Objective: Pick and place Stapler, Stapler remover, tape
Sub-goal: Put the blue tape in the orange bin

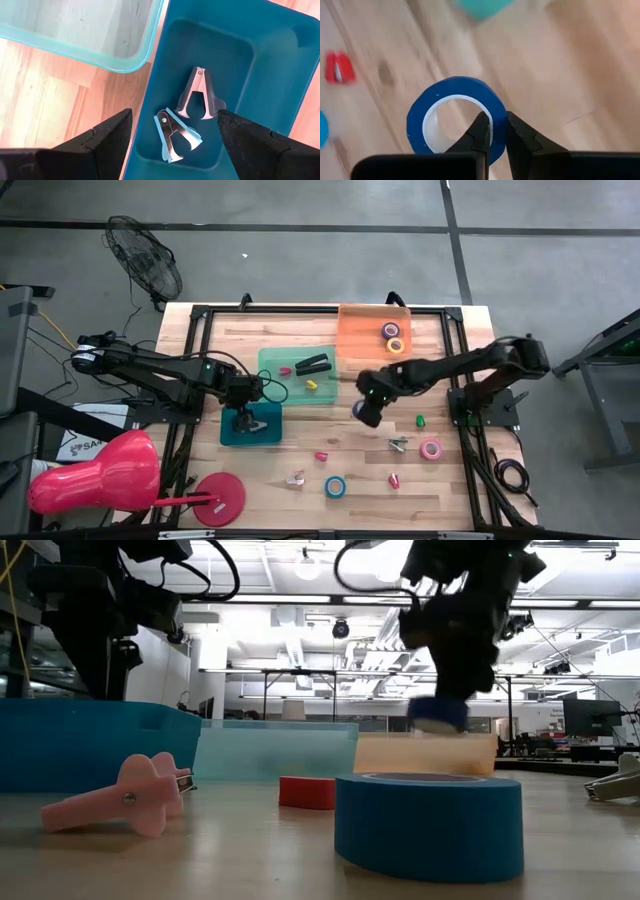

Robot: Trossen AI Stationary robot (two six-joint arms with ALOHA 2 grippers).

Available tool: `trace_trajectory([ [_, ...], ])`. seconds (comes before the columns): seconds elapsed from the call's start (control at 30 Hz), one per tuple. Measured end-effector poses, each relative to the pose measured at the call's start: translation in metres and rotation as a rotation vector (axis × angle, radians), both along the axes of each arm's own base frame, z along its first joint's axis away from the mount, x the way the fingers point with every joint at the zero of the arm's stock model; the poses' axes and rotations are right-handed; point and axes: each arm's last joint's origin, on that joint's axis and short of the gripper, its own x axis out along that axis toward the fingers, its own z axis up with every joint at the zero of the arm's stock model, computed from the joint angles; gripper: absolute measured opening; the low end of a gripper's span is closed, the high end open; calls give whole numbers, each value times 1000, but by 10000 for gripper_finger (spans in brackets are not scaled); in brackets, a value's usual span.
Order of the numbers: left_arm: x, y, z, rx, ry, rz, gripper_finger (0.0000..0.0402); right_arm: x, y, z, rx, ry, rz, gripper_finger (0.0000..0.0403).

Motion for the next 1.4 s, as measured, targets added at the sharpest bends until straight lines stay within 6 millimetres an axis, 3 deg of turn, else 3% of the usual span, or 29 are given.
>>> trace_trajectory([
  [0.33, -3, 0, 7, -8, -38, 26, 288, -25, -54, 46, -133, -176, -142, 27],
  [0.63, -11, 4, 50, 45, -408, 23, 288, -35, -106, 51, -182, -239, -313, 27],
  [0.83, -21, 9, 78, 182, -657, 88, 288, -39, -141, 36, -184, -191, -439, 27],
  [1.07, -29, 12, 84, 236, -699, 127, 288, -44, -180, 2, -122, -101, -594, 27],
  [1.4, -29, 12, 84, 200, -700, 188, 288, -49, -197, -33, -43, 30, -632, 27],
])
